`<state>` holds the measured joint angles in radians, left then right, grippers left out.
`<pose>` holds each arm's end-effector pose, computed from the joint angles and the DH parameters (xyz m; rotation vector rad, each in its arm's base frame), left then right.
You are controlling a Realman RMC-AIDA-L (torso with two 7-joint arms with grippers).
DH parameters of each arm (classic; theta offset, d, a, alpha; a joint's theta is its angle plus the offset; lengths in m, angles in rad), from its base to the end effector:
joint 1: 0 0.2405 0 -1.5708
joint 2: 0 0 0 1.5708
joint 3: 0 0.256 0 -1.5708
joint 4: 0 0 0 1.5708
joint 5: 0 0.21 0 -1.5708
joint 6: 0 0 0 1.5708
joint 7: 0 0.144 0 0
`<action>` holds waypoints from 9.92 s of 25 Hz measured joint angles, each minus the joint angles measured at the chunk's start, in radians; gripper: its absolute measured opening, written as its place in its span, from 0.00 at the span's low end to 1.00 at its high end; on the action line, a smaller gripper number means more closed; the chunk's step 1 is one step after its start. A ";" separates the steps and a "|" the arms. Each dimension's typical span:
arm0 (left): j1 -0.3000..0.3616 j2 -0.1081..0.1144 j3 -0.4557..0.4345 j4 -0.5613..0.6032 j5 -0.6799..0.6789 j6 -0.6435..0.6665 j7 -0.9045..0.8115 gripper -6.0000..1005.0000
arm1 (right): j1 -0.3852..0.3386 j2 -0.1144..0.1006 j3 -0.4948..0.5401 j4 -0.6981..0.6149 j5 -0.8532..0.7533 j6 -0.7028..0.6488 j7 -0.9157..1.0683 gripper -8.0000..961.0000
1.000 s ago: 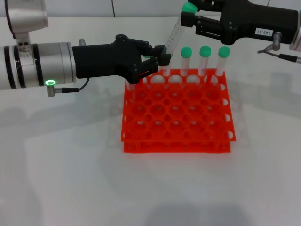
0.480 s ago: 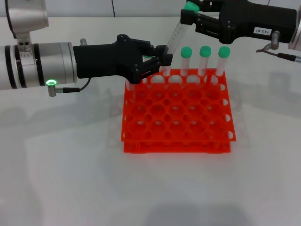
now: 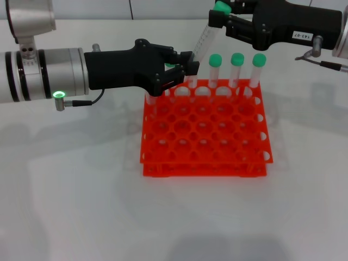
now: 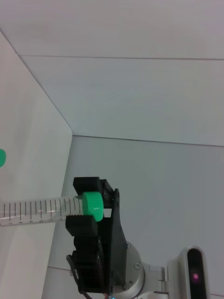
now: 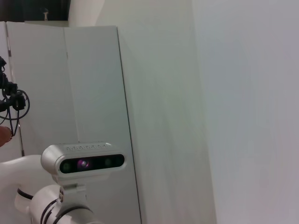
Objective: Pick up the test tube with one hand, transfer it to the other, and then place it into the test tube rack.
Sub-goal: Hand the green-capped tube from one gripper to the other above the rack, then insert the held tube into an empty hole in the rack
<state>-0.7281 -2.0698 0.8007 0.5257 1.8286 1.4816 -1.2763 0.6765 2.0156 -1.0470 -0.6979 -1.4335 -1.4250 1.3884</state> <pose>-0.1880 0.3740 -0.0214 -2.7825 -0.3369 -0.8468 0.1496 0.3920 0.0230 -2.6379 0.2656 1.0649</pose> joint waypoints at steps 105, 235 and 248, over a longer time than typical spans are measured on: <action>0.399 0.073 -0.080 0.511 0.214 0.223 -0.311 0.88 | -0.012 0.012 -0.627 0.086 0.625 0.444 -0.300 0.28; 0.362 0.063 -0.080 0.504 0.230 0.233 -0.308 0.88 | 0.019 0.012 -1.097 0.206 1.286 0.565 -0.669 0.28; 0.340 0.057 -0.041 0.492 0.299 0.247 -0.313 0.88 | 0.018 0.012 -1.098 0.205 1.285 0.564 -0.669 0.28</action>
<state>-0.3880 -2.0132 0.7596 1.0175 2.1279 1.7289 -1.5892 0.6948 2.0278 -2.1450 -0.4930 -0.1488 -0.8606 0.7191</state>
